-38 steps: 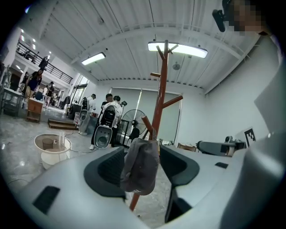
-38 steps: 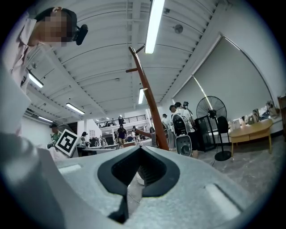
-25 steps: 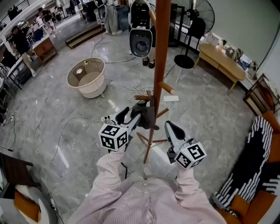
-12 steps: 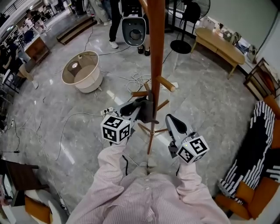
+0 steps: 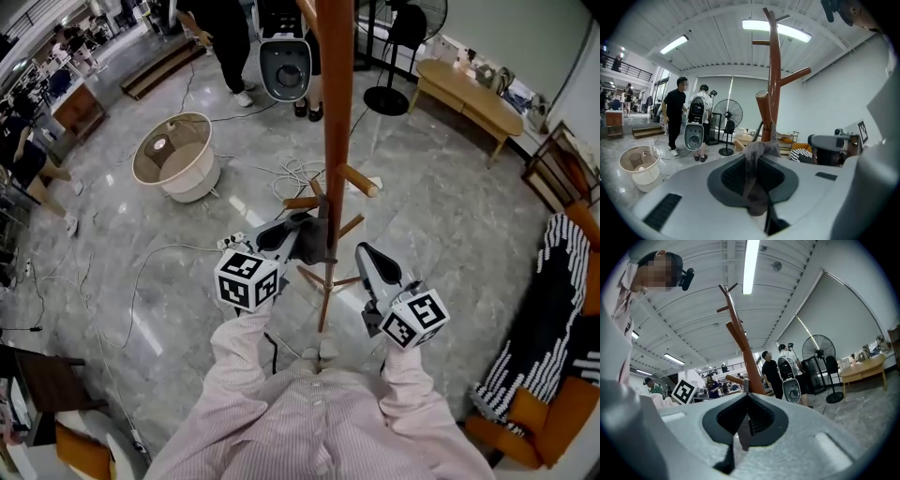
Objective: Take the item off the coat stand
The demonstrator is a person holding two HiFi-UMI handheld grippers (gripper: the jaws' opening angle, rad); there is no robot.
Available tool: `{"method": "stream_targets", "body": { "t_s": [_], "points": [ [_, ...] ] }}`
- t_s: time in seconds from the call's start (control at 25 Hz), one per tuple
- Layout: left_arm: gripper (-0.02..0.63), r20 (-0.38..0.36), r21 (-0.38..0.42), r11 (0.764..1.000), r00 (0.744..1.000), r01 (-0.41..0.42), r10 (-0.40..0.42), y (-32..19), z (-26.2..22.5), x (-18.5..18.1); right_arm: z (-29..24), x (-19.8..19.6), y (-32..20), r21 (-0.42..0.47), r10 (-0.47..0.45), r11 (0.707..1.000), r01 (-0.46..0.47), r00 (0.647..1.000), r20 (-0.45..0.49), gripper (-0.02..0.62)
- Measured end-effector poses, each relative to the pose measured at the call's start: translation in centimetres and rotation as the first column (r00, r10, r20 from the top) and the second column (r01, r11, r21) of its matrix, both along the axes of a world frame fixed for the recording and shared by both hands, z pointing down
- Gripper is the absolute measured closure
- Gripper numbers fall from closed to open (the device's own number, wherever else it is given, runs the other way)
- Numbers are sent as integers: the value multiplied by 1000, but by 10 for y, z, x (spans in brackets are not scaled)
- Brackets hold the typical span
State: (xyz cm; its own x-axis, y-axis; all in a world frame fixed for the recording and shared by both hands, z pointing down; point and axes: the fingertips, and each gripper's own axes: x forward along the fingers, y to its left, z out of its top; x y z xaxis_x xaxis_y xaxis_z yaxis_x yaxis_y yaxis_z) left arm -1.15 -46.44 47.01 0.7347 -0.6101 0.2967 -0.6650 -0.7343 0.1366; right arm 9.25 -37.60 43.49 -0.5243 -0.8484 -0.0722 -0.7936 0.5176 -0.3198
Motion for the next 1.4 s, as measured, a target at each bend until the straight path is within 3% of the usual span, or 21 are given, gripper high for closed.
{"method": "stream_targets", "body": {
  "t_s": [0.32,0.92,1.4],
  "points": [
    [569,-17,22,999,1000,26,-26,2,-10,-12,-3,-2,-1,14,11,1000,-11,1000,7,591],
    [571,-125,114,989,988,99,-85,10,-64,-42,-26,-16,-11,64,-28,998,28,1000,0,591],
    [571,-205,126,973,965,194,-166,25,-76,-78,-34,-25,-12,84,-53,995,54,999,-7,591]
  ]
}}
